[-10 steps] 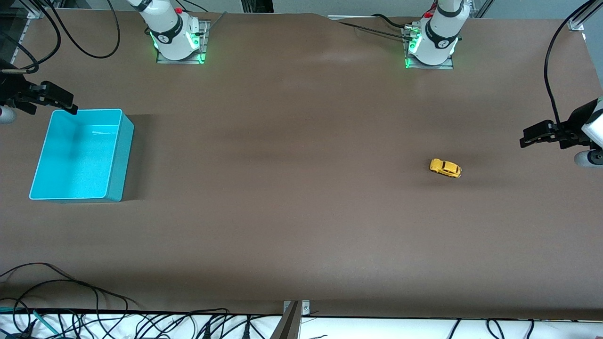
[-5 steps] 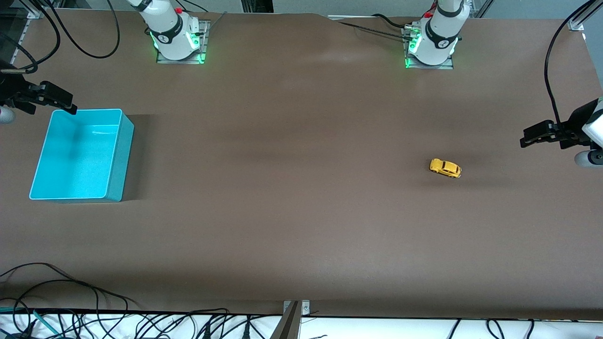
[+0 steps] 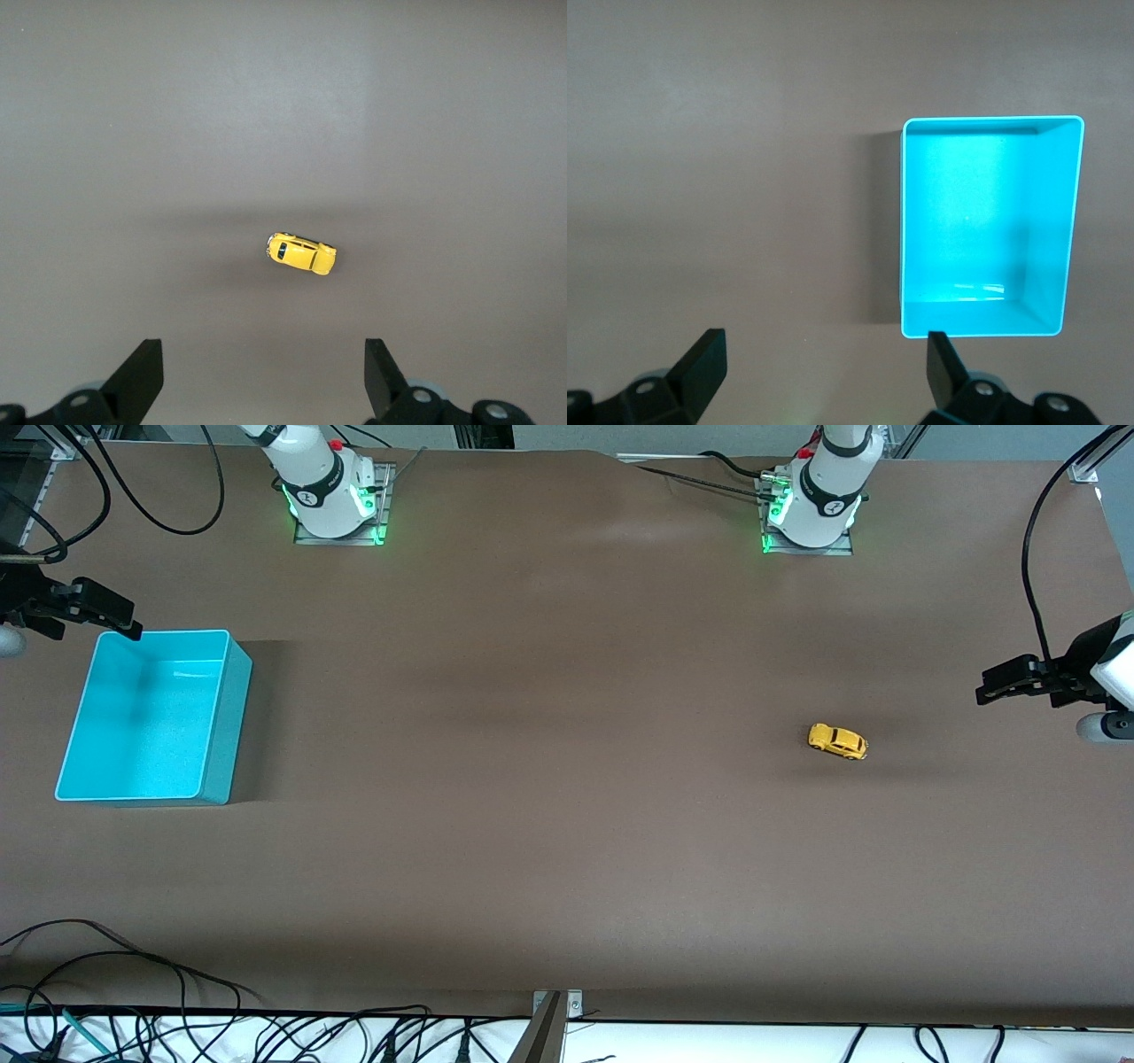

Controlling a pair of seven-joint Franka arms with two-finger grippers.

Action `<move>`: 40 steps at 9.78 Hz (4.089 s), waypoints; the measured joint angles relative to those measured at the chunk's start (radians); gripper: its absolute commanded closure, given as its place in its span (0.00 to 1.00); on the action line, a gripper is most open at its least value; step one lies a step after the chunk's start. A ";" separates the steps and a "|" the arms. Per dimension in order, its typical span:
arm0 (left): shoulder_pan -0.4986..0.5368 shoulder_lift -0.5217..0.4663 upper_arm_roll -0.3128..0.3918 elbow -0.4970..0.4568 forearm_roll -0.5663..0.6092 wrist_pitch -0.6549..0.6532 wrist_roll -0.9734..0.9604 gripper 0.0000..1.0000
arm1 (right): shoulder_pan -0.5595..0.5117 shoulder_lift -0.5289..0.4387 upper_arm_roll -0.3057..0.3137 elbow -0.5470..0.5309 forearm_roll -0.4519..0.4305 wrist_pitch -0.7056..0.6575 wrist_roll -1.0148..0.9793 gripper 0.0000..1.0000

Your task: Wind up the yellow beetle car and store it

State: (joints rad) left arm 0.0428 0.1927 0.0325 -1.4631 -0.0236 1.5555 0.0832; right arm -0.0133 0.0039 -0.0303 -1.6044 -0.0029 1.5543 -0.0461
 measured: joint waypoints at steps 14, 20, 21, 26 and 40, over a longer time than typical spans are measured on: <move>0.000 0.000 0.000 0.000 0.000 0.000 0.000 0.00 | 0.000 0.001 -0.004 0.000 0.000 -0.001 -0.011 0.00; -0.003 0.010 0.000 -0.002 0.000 -0.003 -0.002 0.00 | 0.000 0.001 -0.005 0.000 0.000 -0.001 -0.011 0.00; -0.005 0.013 0.000 -0.003 0.000 -0.003 -0.018 0.00 | 0.000 0.001 -0.005 0.000 0.000 -0.002 -0.012 0.00; -0.022 0.084 0.000 -0.019 -0.001 -0.004 -0.463 0.00 | 0.000 0.002 -0.005 0.000 0.000 -0.003 -0.013 0.00; -0.032 0.187 -0.009 -0.613 -0.037 0.771 -1.393 0.00 | 0.000 0.014 -0.005 -0.005 0.028 -0.017 -0.042 0.00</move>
State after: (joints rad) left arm 0.0110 0.3793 0.0231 -2.0756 -0.0607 2.3261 -1.3095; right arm -0.0129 0.0182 -0.0354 -1.6091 0.0249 1.5373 -0.0879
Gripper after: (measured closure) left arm 0.000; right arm 0.000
